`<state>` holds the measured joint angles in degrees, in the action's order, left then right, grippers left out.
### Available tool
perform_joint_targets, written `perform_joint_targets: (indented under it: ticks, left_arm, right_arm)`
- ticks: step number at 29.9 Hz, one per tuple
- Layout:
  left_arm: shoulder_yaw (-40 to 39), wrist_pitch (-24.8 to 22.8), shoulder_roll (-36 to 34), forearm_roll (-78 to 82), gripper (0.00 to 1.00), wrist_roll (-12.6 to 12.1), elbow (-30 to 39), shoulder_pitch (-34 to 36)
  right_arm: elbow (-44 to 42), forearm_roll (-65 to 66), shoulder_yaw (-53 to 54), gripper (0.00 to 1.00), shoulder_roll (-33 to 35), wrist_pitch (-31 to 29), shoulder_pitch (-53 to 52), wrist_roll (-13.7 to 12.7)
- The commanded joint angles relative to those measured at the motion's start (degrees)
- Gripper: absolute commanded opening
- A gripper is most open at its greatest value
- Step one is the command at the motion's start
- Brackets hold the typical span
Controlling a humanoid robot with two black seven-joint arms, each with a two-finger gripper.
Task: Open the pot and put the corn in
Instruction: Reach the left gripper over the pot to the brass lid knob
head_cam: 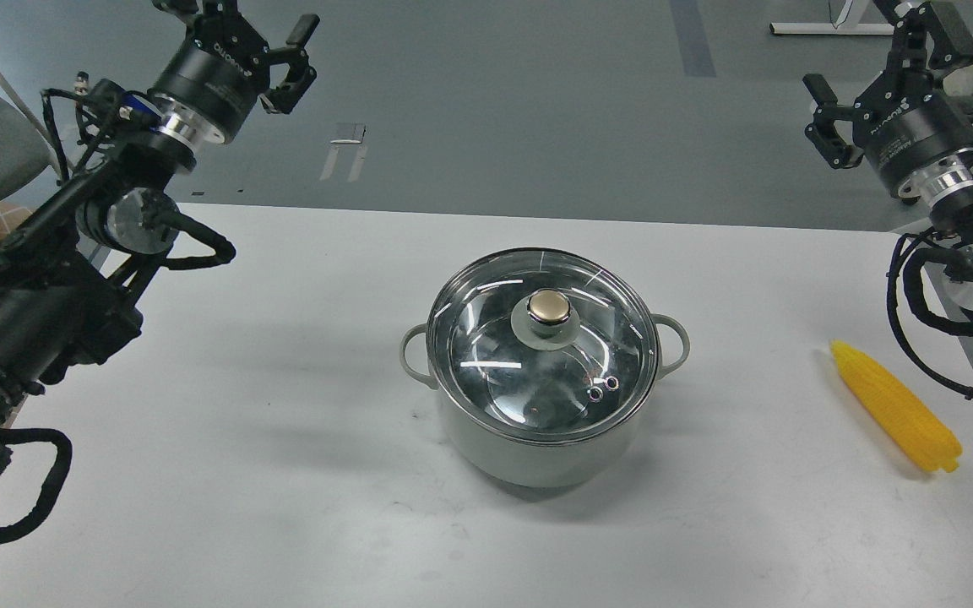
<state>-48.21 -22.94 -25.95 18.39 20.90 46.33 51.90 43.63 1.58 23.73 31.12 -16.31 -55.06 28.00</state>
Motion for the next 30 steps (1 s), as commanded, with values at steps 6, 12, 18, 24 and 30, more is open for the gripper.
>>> perform_joint_targets:
  ticks: [6, 12, 18, 24, 30]
  left_arm:
    - [2.16, 0.36, -7.27, 26.49, 0.98, -0.07, 15.62, 4.61]
    - [1.98, 0.53, -8.06, 53.02, 0.98, 0.37, 29.59, 4.08]
    - [4.26, 0.53, -6.83, 74.55, 0.98, 0.63, 36.54, 3.56]
    - [11.02, 5.17, -4.55, 92.66, 0.98, 0.81, 41.56, 2.76]
    - [17.35, 7.83, -2.61, 103.94, 0.98, 0.98, 41.57, 2.76]
  right_arm:
    - [-0.65, 0.79, -0.09, 1.0, 2.98, 1.63, 3.64, 0.0]
    - [-0.91, 1.05, 0.0, 1.0, 3.07, 7.08, 5.05, 0.0]
    - [-1.17, 2.54, -0.09, 1.0, 4.12, 7.61, 5.93, 0.0]
    - [-2.4, 2.63, -0.09, 1.0, 4.91, 7.79, 6.63, 0.0]
    - [-2.32, 2.72, 0.0, 1.0, 5.18, 8.23, 6.81, 0.0]
